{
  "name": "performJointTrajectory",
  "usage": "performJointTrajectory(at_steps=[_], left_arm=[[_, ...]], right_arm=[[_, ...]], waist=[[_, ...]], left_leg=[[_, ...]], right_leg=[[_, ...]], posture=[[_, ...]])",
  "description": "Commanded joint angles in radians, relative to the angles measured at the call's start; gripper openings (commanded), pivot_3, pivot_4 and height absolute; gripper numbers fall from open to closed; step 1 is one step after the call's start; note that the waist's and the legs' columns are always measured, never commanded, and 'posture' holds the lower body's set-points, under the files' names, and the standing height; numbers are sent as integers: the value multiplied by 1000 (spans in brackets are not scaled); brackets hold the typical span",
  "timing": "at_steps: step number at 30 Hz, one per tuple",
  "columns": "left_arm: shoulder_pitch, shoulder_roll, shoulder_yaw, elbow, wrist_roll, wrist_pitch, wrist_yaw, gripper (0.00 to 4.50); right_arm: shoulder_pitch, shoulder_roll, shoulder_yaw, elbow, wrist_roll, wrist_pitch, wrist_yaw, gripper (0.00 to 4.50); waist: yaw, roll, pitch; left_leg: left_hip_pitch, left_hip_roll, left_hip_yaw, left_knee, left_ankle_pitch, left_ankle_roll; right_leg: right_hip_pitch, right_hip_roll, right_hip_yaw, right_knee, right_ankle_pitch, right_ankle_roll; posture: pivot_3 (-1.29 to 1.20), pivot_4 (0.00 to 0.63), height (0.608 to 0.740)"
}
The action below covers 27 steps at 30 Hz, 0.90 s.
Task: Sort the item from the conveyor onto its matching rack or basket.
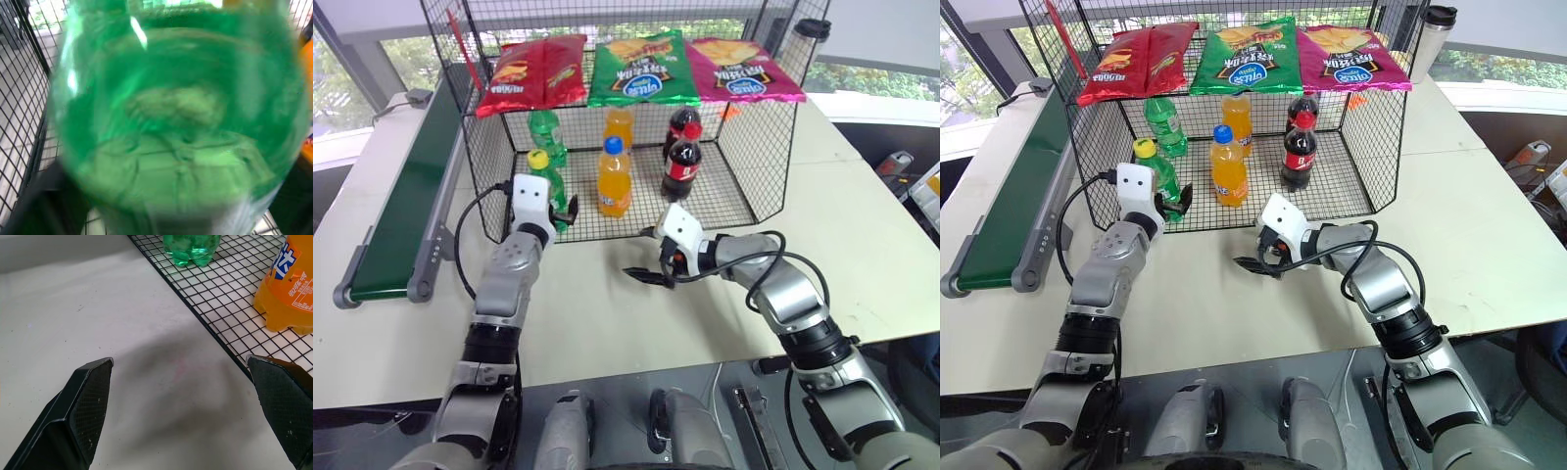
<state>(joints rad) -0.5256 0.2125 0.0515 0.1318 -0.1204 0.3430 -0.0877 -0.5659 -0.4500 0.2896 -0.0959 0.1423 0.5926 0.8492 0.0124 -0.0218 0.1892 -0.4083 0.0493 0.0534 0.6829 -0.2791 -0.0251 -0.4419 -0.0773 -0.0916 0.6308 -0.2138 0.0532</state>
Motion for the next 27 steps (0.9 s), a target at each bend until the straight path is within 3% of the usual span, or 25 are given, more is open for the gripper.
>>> performJointTrajectory(at_steps=[1,15,21,27], left_arm=[[-5,5,18,-82,-3,3,-4,4388],[137,53,47,-423,3,155,-8,4388],[218,68,96,-558,-57,233,-36,4388],[404,69,88,-745,-95,289,-66,4388]], right_arm=[[-19,6,-8,-13,5,-17,1,4500],[-20,10,1,-6,2,-34,18,4500],[-17,9,0,-8,1,-39,21,4500],[11,5,-23,-45,48,-72,61,4500]], waist=[[0,0,0],[0,0,0],[-3,0,0],[-2,0,0]], left_leg=[[0,0,0,0,0,0],[0,0,0,0,0,0],[0,0,0,0,0,0],[0,0,0,0,0,0]], right_leg=[[0,0,0,0,0,0],[0,0,0,0,0,0],[0,0,0,0,0,0],[0,0,1,0,0,0]], posture=[[0,150,740],[0,150,740],[0,150,740],[0,150,740]])
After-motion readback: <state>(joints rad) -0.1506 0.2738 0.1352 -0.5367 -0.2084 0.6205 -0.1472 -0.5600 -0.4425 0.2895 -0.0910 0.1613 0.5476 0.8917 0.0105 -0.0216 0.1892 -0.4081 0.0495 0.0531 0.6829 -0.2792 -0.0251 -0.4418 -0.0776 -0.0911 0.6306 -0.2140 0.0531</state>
